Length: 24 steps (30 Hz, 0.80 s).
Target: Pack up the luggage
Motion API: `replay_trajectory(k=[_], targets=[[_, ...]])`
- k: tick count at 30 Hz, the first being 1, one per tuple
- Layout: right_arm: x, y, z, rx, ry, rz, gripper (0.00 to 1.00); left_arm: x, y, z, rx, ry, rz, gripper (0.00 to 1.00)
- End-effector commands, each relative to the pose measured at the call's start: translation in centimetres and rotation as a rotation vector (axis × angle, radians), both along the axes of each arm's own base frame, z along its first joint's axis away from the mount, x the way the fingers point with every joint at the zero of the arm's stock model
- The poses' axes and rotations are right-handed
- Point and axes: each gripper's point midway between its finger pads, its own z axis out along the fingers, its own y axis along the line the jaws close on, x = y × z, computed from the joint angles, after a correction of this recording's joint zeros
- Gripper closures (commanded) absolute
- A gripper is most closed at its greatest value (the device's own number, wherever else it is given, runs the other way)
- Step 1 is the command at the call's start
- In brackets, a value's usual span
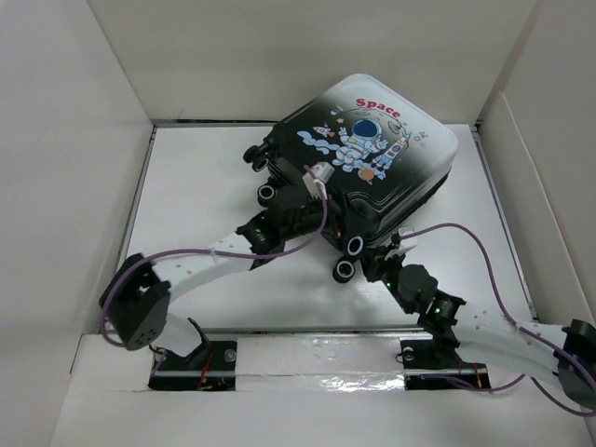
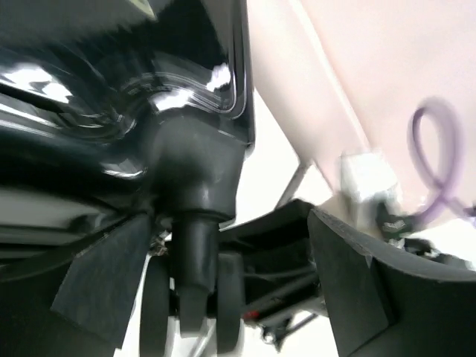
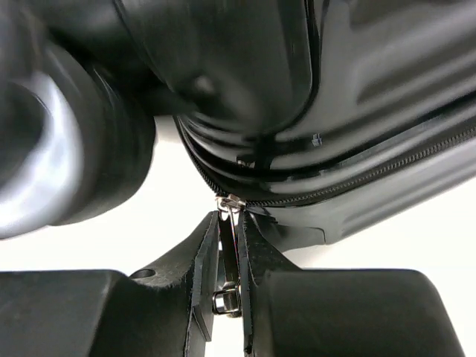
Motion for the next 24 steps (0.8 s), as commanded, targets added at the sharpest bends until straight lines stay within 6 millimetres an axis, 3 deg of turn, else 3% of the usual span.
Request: replay_trajectory(k=[1,2,4,6,9,11,13,15,16,17,19,21,24], targets=[[-3.3,3.0,4.4,0.124,-0.043,0.215,1.00,5.9,7.2,6.1,0.059,-0.273,0.355,0.16],[-3.5,2.8,4.5,0.126,-0.043,0.217,1.00,7.6,10.1,4.8,0.111,-0.252,0.446,0.16],[-3.8,2.4,4.4,0.128,-0.045,0.226,1.00,8.5,13.1,4.8,0.121,-0.241,0.517,0.17],[-4.1,2.5,4.3,0.122,-0.040,0.246,1.00,9.8,17.6,4.6,0.168,-0.224,0.650,0.20],[-4.5,2.6,3.8,0.094,-0.025,0.267,1.00,10.7,21.8,3.8,0.287,-0.209,0.781,0.22],[-4.5,2.6,3.7,0.092,-0.024,0.273,1.00,11.3,23.3,3.4,0.392,-0.178,0.812,0.22],[-4.7,2.9,3.9,0.093,-0.033,0.291,1.00,11.6,23.5,3.3,0.481,-0.186,0.784,0.21],[-4.8,3.0,4.3,0.086,-0.050,0.303,1.00,12.8,24.3,3.3,0.630,-0.196,0.728,0.20],[-4.8,3.1,4.4,0.084,-0.052,0.306,1.00,13.8,24.8,2.2,0.707,-0.184,0.703,0.20],[-4.8,3.1,4.6,0.082,-0.058,0.313,1.00,14.1,24.2,2.9,0.726,-0.221,0.628,0.20],[-5.1,3.4,5.1,0.088,-0.070,0.333,1.00,15.3,25.7,1.9,0.891,-0.289,0.582,0.19],[-5.2,3.5,5.2,0.090,-0.074,0.344,1.00,16.7,27.5,2.0,0.945,-0.333,0.630,0.18],[-5.5,3.7,5.3,0.097,-0.076,0.363,1.00,18.8,28.8,1.3,0.913,-0.319,0.623,0.18]])
